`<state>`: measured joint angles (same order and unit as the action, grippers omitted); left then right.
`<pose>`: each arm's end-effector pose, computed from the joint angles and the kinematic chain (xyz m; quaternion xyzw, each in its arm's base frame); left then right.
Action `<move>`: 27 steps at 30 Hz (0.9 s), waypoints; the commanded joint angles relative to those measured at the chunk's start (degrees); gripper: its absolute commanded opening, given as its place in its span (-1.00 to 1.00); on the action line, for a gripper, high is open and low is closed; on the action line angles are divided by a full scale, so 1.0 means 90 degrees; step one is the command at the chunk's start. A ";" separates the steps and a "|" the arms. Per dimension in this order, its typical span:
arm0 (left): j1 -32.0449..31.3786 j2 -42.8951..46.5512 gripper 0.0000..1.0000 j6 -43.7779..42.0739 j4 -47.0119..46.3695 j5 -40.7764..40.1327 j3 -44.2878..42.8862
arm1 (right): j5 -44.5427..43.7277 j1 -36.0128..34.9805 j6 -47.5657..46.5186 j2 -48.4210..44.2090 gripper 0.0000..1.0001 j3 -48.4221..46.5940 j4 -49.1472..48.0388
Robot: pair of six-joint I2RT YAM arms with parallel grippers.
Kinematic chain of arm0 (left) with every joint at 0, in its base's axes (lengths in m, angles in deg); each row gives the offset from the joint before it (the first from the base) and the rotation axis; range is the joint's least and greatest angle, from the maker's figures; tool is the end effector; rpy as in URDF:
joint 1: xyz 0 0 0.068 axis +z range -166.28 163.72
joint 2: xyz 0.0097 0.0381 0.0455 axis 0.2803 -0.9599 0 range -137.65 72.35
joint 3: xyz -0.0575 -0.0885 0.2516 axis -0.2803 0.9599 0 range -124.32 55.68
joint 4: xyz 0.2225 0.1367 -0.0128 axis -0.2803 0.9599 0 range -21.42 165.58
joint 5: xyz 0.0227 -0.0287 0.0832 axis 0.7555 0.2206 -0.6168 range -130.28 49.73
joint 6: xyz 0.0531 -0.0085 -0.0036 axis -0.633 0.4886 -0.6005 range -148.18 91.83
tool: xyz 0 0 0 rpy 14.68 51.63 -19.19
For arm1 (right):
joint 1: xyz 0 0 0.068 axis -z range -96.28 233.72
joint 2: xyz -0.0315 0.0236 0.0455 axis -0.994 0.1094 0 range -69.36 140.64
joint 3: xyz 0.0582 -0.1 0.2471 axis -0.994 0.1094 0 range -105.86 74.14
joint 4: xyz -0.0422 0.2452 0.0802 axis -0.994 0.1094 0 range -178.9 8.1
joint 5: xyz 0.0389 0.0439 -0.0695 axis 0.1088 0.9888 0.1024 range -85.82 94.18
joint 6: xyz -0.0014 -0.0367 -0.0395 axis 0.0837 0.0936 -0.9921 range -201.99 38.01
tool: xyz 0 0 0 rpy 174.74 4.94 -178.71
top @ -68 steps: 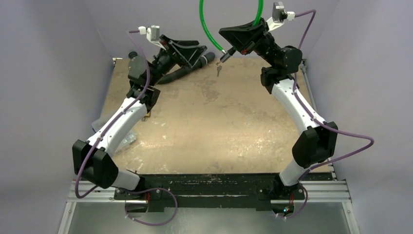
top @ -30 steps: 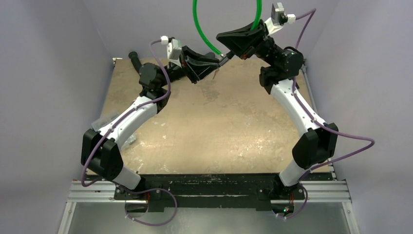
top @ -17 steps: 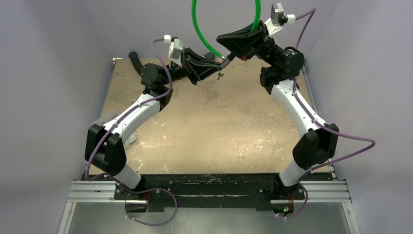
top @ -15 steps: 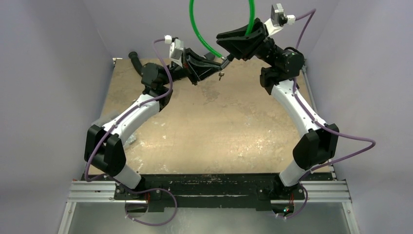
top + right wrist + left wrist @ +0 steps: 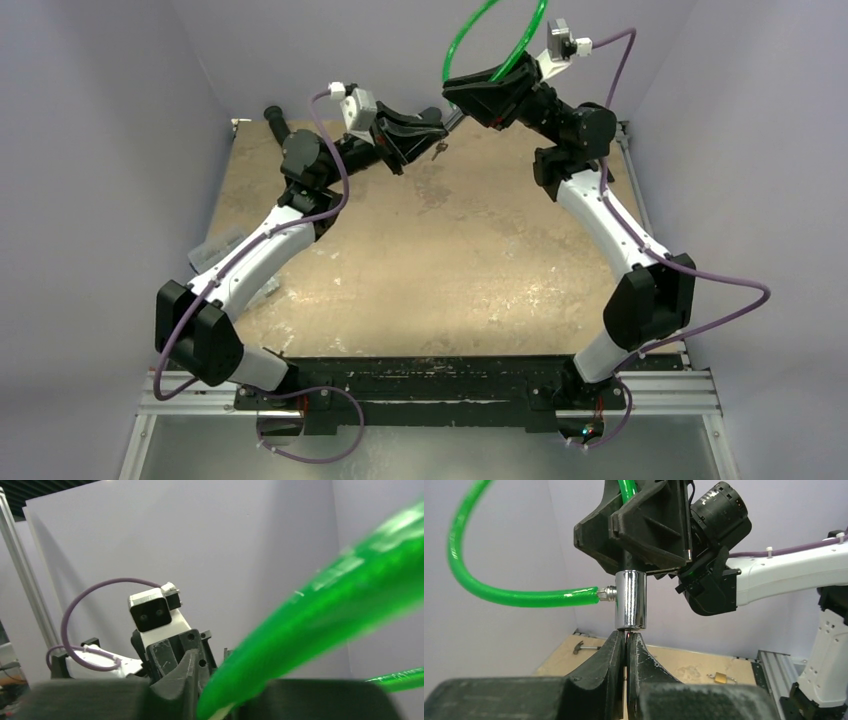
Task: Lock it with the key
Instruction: Remove the key from the lock.
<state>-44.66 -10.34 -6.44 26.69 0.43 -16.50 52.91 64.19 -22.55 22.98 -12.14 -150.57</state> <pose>0.2743 -0.1747 0.4423 0.3294 0.4406 -0.5005 0.6685 0.3076 0.1375 0.4916 -0.2785 0.3876 0.6475 0.5941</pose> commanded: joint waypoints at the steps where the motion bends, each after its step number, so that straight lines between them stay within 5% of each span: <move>1: -0.0040 0.0277 -1.00 -0.0826 0.0000 -0.0401 -0.0064 | 0.0238 -0.0057 -0.0072 -0.0243 -0.90 -0.0041 -0.0167; 4: 0.0025 -0.0046 -1.00 0.0096 0.0040 0.0263 -0.0401 | 0.0252 -0.0057 -0.0099 -0.0222 -1.00 -0.0111 -0.0193; 10: 0.0289 -0.1036 -1.00 0.4037 -0.2059 0.1067 -0.0749 | 0.0399 -0.0048 0.0085 -0.0138 -1.00 -0.0250 -0.0506; 13: 0.0273 -0.1064 -1.00 0.4505 -0.1825 0.0796 -0.0646 | 0.0383 -0.0040 0.0114 -0.0143 -1.00 -0.0254 -0.0536; 16: 0.0399 -0.0888 -0.39 0.4567 -0.1325 0.0487 -0.0485 | 0.0229 0.0014 0.0093 -0.0178 -1.00 -0.0194 -0.0337; 19: 0.0678 -0.0687 0.62 0.4239 -0.1172 0.0405 -0.0362 | -0.0138 0.0104 0.0016 -0.0226 -1.00 -0.0134 0.0203; 20: 0.0799 -0.0563 0.76 0.3927 -0.1046 0.0290 -0.0275 | -0.0281 0.0122 -0.0048 -0.0255 -1.00 -0.0117 0.0447; 24: 0.1051 0.0315 0.89 0.1745 0.0117 -0.1165 0.0348 | -0.1051 0.0168 -0.0333 -0.0425 -1.00 0.0036 0.1531; 27: 0.0522 0.0801 0.92 -0.0481 0.0887 -0.2383 0.0585 | -0.1906 0.0159 -0.0610 -0.0590 -1.00 0.0162 0.2705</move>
<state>-35.52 -11.26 15.83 27.02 -5.66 -12.72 47.36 65.31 -23.64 22.43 -11.18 -137.74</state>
